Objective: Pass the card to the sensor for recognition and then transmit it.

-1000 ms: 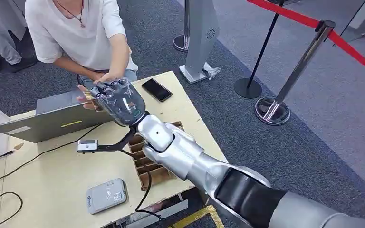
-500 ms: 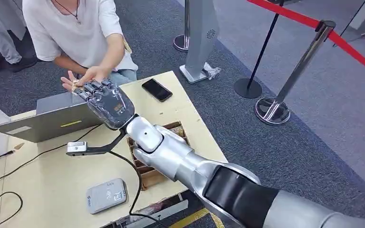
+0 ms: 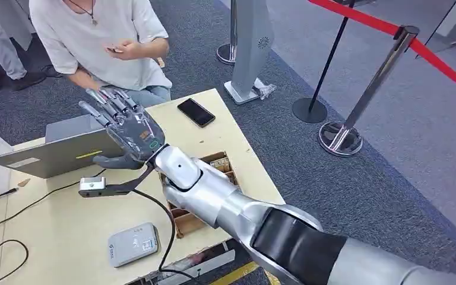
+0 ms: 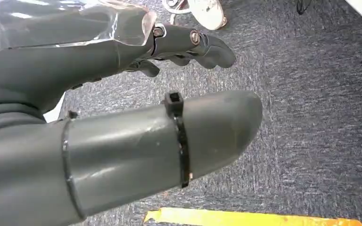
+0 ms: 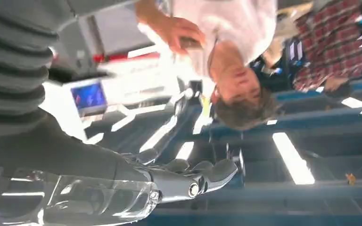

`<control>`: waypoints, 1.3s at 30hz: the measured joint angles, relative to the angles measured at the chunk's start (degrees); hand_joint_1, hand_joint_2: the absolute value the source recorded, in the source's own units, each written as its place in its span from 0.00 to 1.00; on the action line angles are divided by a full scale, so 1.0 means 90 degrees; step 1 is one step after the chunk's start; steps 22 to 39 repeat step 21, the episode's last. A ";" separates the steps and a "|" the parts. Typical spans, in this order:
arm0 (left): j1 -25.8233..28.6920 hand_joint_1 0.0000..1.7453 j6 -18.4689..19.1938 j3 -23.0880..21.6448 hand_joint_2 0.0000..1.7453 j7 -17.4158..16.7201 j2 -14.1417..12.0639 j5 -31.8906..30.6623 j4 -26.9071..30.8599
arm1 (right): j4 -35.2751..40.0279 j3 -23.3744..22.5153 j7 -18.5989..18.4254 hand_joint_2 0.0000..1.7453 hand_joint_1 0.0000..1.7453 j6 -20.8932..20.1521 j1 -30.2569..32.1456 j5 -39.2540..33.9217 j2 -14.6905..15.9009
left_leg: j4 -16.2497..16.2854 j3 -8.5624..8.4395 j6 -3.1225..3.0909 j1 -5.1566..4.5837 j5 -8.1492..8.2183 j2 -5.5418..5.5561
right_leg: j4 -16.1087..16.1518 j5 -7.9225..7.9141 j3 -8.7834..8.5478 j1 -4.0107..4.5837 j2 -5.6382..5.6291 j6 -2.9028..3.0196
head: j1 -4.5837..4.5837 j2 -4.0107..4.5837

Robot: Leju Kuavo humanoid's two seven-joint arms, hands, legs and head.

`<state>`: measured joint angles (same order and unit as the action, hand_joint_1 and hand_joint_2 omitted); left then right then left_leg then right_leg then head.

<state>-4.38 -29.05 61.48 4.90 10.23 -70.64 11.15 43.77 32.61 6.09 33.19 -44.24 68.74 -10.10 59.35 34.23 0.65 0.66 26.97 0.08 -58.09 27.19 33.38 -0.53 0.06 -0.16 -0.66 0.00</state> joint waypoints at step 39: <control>0.0025 0.00 0.0007 0.0032 0.00 0.0022 -0.0061 0.0078 0.0000 | 0.3622 -0.0015 0.1733 0.00 0.00 -0.3112 0.1973 -0.5804 0.0381 | -0.0001 0.0001 0.0000 0.0000 0.0004 -0.0002 | 0.0002 0.0001 0.0004 0.0000 -0.0001 0.0000 | 0.0000 0.0000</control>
